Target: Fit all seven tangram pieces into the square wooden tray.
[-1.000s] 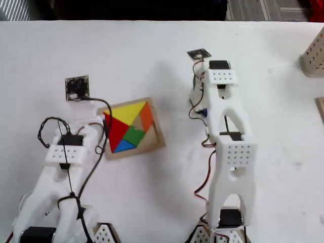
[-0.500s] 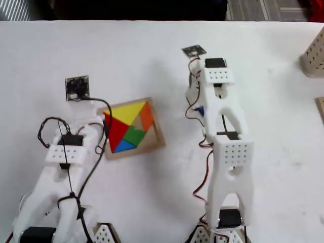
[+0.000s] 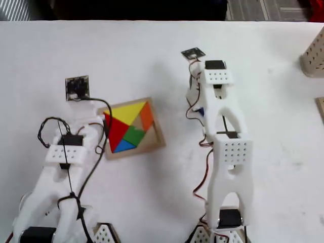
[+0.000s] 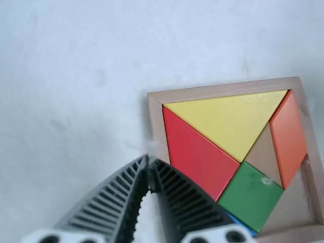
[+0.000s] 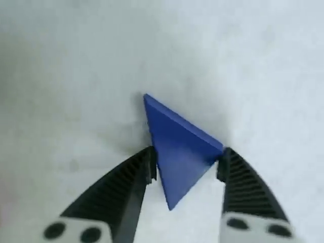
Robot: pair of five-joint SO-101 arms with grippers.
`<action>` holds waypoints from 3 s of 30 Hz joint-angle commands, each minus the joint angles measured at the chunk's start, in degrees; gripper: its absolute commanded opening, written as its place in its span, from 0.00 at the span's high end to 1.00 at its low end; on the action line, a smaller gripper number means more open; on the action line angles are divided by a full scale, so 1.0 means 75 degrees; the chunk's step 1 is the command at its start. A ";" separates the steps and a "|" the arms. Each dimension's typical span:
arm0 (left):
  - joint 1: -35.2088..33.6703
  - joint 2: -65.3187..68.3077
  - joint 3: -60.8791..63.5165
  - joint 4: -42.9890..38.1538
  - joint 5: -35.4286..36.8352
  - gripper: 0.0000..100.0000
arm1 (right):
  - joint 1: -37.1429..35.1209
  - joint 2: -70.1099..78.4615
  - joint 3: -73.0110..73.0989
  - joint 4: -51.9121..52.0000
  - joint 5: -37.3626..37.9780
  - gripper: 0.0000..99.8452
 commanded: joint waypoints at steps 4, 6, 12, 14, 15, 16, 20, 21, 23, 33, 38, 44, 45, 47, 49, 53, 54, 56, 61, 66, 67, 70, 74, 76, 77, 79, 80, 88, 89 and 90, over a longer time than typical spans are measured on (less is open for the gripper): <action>-0.0088 -0.0240 -0.0082 -0.0152 -0.0059 0.98 | -0.0064 -0.0053 -0.0293 -0.0100 0.0059 0.89; -0.0088 -0.0240 -0.0082 -0.0152 -0.0059 0.98 | -0.0064 -0.0076 -0.0293 -0.0100 0.0082 0.89; -0.0088 -0.0240 -0.0082 -0.0152 -0.0059 0.98 | -0.0076 -0.0123 -0.0305 -0.0193 0.0176 0.86; -0.0088 -0.0240 -0.0082 -0.0152 -0.0059 0.98 | -0.0088 -0.0053 -0.0504 -0.0158 0.0434 0.80; -0.0088 -0.0240 -0.0082 -0.0152 -0.0059 0.98 | -0.0088 -0.0053 -0.0574 -0.0158 0.0574 0.77; -0.0088 -0.0240 -0.0082 -0.0152 -0.0059 0.98 | -0.0088 -0.0041 -0.0610 -0.0182 0.0680 0.74; -0.0088 -0.0240 -0.0082 -0.0152 -0.0059 0.98 | -0.0170 -0.0041 -0.0774 -0.0334 0.0821 0.71; -0.0088 -0.0240 -0.0082 -0.0152 -0.0059 0.98 | -0.0193 -0.0041 -0.0797 -0.0369 0.0821 0.71; -0.0088 -0.0240 -0.0082 -0.0152 -0.0059 0.98 | -0.0229 -0.0041 -0.0832 -0.0369 0.0832 0.71; -0.0088 -0.0240 -0.0082 -0.0152 -0.0059 0.98 | -0.0229 0.0404 -0.0844 -0.0182 0.0832 0.71; -0.0088 -0.0240 -0.0082 -0.0152 -0.0059 0.98 | -0.0135 0.0416 -0.0844 -0.0147 0.0821 0.74; -0.0100 -0.0240 -0.0082 -0.0152 -0.0059 0.98 | -0.0135 0.0428 -0.0844 -0.0147 0.0821 0.87; -0.0100 -0.0240 -0.0082 -0.0152 -0.0059 0.98 | -0.0135 0.0428 -0.0844 -0.0147 0.0821 0.88; -0.0100 -0.0240 -0.0082 -0.0152 -0.0059 0.98 | -0.0123 0.0428 -0.0844 -0.0147 0.0821 0.91; -0.0100 -0.0240 -0.0082 -0.0152 -0.0059 0.98 | -0.0123 0.0440 -0.0844 -0.0147 0.0809 0.91; -0.0100 -0.0240 -0.0082 -0.0152 -0.0059 0.98 | -0.0123 0.0451 -0.0844 -0.0147 0.0797 0.91; -0.0100 -0.0240 -0.0082 -0.0152 -0.0059 0.98 | -0.0123 0.0451 -0.0844 -0.0147 0.0797 0.91; -0.0100 -0.0240 -0.0082 -0.0152 -0.0059 0.98 | -0.0111 0.0451 -0.0844 -0.0147 0.0797 0.91; -0.0100 -0.0240 -0.0082 -0.0152 -0.0059 0.98 | -0.0064 0.0358 -0.0856 -0.0088 0.0785 0.97; -0.0100 -0.0240 -0.0082 -0.0152 -0.0059 0.98 | -0.0076 -0.0229 -0.0856 0.0557 0.0738 0.98; -0.0100 -0.0240 -0.0082 -0.0152 -0.0059 0.98 | -0.0100 -0.0322 -0.0844 0.0662 0.0703 0.98; -0.0100 -0.0240 -0.0082 -0.0152 -0.0059 0.98 | -0.0147 -0.0486 -0.0844 0.0838 0.0270 0.98; -0.0100 -0.0240 -0.0094 -0.0152 -0.0059 0.98 | -0.0158 -0.0557 -0.0844 0.1108 0.0164 0.98; -0.0229 -0.0240 -0.0176 -0.0164 -0.0059 0.98 | -0.0252 -0.0651 -0.0844 0.1330 0.0164 0.98; -0.0322 -0.0193 -0.0246 -0.0164 -0.0059 0.98 | -0.0299 -0.0697 -0.0844 0.1471 0.0164 0.98; -0.0522 -0.0193 -0.0305 -0.0164 -0.0035 0.98 | -0.0498 -0.0826 -0.0844 0.1741 0.0164 0.98; -0.0592 -0.0193 -0.0316 -0.0164 -0.0035 0.98 | -0.0604 -0.0897 -0.0821 0.1834 0.0164 0.98; -0.0838 -0.0182 -0.0270 -0.0586 0.0000 0.98 | -0.1366 -0.1166 -0.0762 0.2104 -0.0903 0.98; -0.0838 -0.0182 -0.0281 -0.0586 0.0000 0.98 | -0.1459 -0.1131 -0.0762 0.2104 -0.1102 0.98; -0.0838 -0.0182 -0.0281 -0.0586 0.0000 0.98 | -0.1577 -0.1108 -0.0750 0.2116 -0.1242 0.98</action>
